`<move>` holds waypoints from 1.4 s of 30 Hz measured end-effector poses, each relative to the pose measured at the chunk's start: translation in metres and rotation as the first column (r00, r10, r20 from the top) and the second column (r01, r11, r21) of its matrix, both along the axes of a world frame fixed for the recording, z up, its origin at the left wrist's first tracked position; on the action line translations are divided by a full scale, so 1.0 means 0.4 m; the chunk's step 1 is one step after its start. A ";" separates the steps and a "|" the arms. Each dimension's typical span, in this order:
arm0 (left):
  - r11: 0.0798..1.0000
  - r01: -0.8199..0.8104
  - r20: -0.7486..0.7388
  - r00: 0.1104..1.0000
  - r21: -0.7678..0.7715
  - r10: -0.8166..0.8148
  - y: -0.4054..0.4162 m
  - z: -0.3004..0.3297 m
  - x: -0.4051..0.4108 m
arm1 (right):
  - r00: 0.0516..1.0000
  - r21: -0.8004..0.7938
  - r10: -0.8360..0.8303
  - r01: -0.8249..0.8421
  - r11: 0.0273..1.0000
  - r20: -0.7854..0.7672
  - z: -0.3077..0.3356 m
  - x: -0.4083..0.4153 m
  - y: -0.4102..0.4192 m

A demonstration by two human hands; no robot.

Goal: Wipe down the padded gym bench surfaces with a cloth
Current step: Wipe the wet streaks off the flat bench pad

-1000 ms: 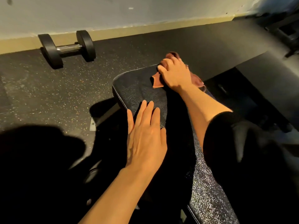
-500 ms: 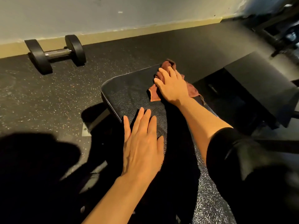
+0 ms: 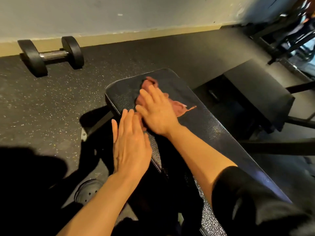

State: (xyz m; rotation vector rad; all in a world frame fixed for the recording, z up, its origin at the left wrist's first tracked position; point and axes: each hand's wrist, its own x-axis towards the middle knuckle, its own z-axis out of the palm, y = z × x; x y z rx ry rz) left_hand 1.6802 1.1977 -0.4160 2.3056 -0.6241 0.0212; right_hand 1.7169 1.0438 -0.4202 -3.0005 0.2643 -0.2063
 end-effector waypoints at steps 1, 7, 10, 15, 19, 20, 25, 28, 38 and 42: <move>0.999 -0.034 -0.017 0.999 -0.022 0.034 0.007 0.002 0.004 | 0.997 0.040 0.065 -0.064 0.997 -0.035 0.003 -0.024 0.022; 0.998 -0.064 -0.045 0.997 -0.024 0.063 0.042 0.001 0.023 | 0.944 0.011 -0.301 0.306 0.952 -0.135 0.019 -0.048 -0.117; 0.995 -0.102 -0.083 0.992 -0.019 0.100 0.060 -0.012 0.041 | 0.969 0.018 -0.197 0.202 0.979 -0.152 0.024 0.041 -0.031; 0.976 -0.191 -0.260 0.952 -0.106 0.158 0.058 0.003 0.036 | 0.992 0.089 0.099 -0.092 0.992 -0.080 0.035 0.073 0.116; 0.988 -0.099 -0.311 0.949 -0.121 0.057 0.068 0.005 0.011 | 0.980 0.089 0.179 -0.171 0.981 -0.085 0.030 -0.148 0.104; 0.992 -0.056 -0.303 0.953 -0.113 0.020 0.072 0.002 0.005 | 0.981 0.079 0.173 -0.166 0.983 -0.090 0.028 -0.205 0.100; 0.995 0.027 -0.263 0.963 -0.100 -0.052 0.086 0.001 0.004 | 0.988 0.060 0.070 -0.062 0.996 -0.141 0.038 -0.262 0.125; 0.988 -0.064 -0.324 0.946 -0.142 0.014 0.090 -0.008 0.028 | 0.986 0.011 0.071 -0.070 0.998 -0.148 0.041 -0.151 0.160; 0.968 -0.185 -0.304 0.944 -0.167 0.127 0.099 0.007 0.001 | 0.975 -0.012 0.130 -0.135 0.991 -0.181 0.046 -0.067 0.183; 0.995 0.058 -0.266 0.961 -0.078 -0.077 0.095 0.010 -0.099 | 0.984 0.021 0.023 -0.019 1.000 -0.176 0.044 -0.385 0.145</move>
